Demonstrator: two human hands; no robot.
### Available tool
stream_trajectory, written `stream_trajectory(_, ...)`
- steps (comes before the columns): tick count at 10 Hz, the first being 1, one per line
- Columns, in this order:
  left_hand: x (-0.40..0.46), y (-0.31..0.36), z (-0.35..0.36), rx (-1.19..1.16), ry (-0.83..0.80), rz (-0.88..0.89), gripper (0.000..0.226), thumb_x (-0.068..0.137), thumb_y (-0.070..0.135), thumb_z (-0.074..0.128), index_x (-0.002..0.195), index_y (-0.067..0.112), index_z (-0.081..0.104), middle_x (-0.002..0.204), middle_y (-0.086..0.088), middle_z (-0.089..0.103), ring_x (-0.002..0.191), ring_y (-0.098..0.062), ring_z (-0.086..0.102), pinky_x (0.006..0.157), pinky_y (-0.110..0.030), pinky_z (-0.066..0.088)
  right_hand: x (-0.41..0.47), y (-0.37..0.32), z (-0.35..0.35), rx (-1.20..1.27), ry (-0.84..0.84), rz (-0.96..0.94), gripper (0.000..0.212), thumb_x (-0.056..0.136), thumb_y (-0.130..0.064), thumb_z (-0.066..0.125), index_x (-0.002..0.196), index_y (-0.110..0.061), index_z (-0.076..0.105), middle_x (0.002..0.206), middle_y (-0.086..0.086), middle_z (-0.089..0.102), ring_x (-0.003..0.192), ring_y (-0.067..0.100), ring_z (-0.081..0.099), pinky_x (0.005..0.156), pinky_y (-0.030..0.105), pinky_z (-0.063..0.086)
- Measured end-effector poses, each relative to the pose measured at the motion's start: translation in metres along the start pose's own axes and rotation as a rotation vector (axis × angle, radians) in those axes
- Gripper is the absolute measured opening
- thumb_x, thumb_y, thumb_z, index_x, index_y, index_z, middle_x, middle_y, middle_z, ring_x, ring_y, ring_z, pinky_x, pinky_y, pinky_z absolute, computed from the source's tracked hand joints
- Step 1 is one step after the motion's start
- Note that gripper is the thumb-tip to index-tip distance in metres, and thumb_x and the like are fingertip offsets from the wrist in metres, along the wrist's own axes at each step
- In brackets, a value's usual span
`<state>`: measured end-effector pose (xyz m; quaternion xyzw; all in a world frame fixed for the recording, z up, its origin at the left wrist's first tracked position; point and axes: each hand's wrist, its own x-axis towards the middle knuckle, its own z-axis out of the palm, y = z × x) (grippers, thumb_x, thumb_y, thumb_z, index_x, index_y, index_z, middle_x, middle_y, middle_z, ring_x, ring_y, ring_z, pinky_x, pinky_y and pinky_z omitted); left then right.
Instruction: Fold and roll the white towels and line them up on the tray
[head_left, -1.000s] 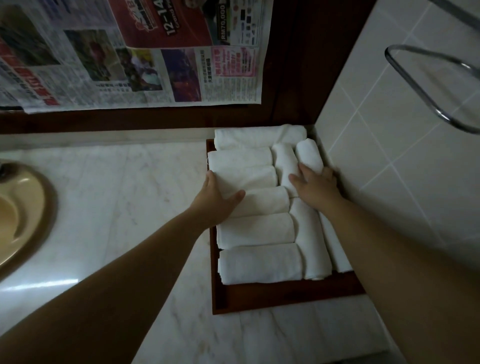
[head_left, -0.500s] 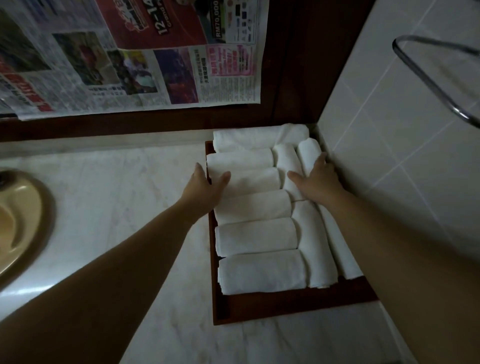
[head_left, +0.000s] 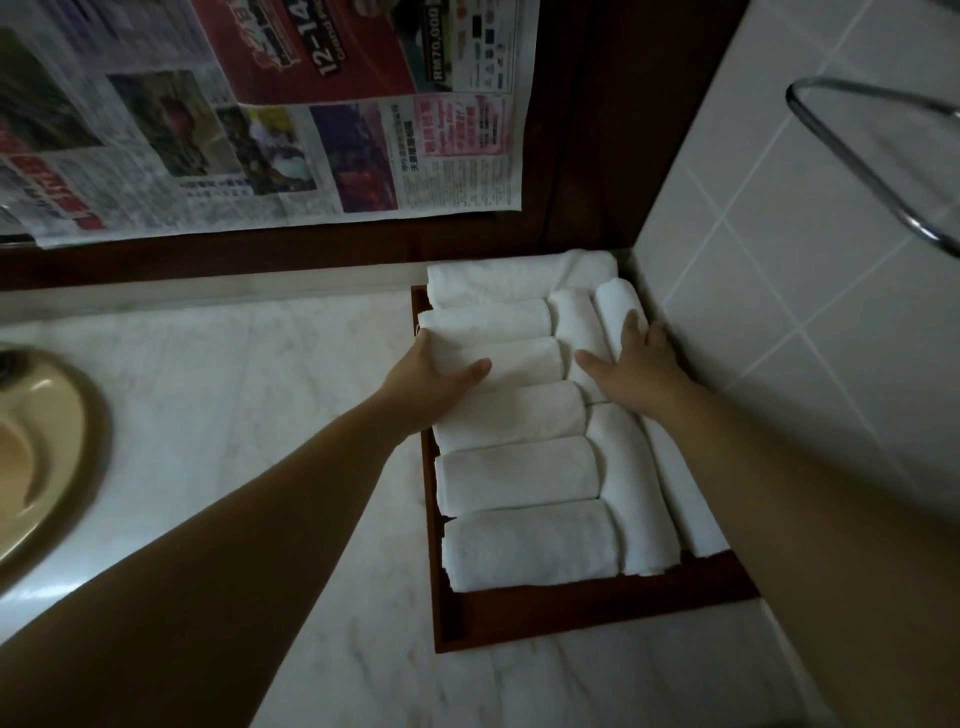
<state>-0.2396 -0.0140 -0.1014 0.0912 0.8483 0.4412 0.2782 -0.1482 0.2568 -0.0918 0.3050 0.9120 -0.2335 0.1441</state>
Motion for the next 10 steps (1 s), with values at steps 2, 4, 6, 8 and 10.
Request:
stream_trajectory(2,-0.075,0.007,0.025,0.411,0.117,0.171,0.118,0.082,0.087,0.053,0.165,0.033,-0.012,0.174,0.005,-0.011,0.161,-0.024,-0.001,0.127,-0.048,0.016,-0.064,0.0,0.021,-0.048,0.141,-0.114,0.083,0.096,-0.081,0.024,0.162,-0.042,-0.007,0.173,0.004,-0.011,0.158,0.039,-0.005,0.123,0.068,0.007)
stream_trajectory(4,-0.136,-0.032,0.062,0.787,-0.024,0.34,0.112,0.082,0.097,0.026,0.16,0.036,-0.026,0.167,0.004,-0.034,0.154,-0.019,-0.031,0.129,-0.044,-0.008,-0.123,0.025,0.068,-0.216,0.145,-0.137,0.062,0.099,-0.071,0.005,0.157,-0.055,-0.014,0.172,-0.001,-0.018,0.156,0.038,-0.018,0.119,0.073,-0.007)
stream_trajectory(6,-0.132,-0.044,0.07,0.806,-0.001,0.327,0.106,0.086,0.095,0.019,0.165,0.032,-0.014,0.172,0.002,-0.022,0.157,-0.018,-0.023,0.129,-0.042,-0.005,-0.118,0.025,0.074,-0.225,0.131,-0.128,0.057,0.101,-0.067,-0.003,0.154,-0.057,-0.021,0.172,-0.001,-0.019,0.155,0.037,-0.024,0.119,0.069,-0.013)
stream_trajectory(8,-0.143,-0.041,0.064,0.789,-0.02,0.294,0.106,0.086,0.094,0.023,0.164,0.032,-0.017,0.172,0.001,-0.023,0.159,-0.021,-0.02,0.129,-0.045,-0.003,-0.128,0.028,0.078,-0.177,0.182,-0.164,0.062,0.102,-0.068,0.007,0.16,-0.051,-0.006,0.173,-0.005,-0.012,0.157,0.034,-0.019,0.121,0.065,-0.014)
stream_trajectory(10,-0.211,-0.067,0.023,0.511,0.175,0.28,0.083,0.09,0.085,0.036,0.159,0.038,0.032,0.16,0.012,0.039,0.146,-0.011,0.039,0.118,-0.037,0.041,-0.219,0.028,0.106,0.082,0.601,-0.344,0.038,0.101,-0.043,0.057,0.132,-0.022,0.064,0.138,0.006,0.054,0.125,0.03,0.051,0.102,0.053,0.048)
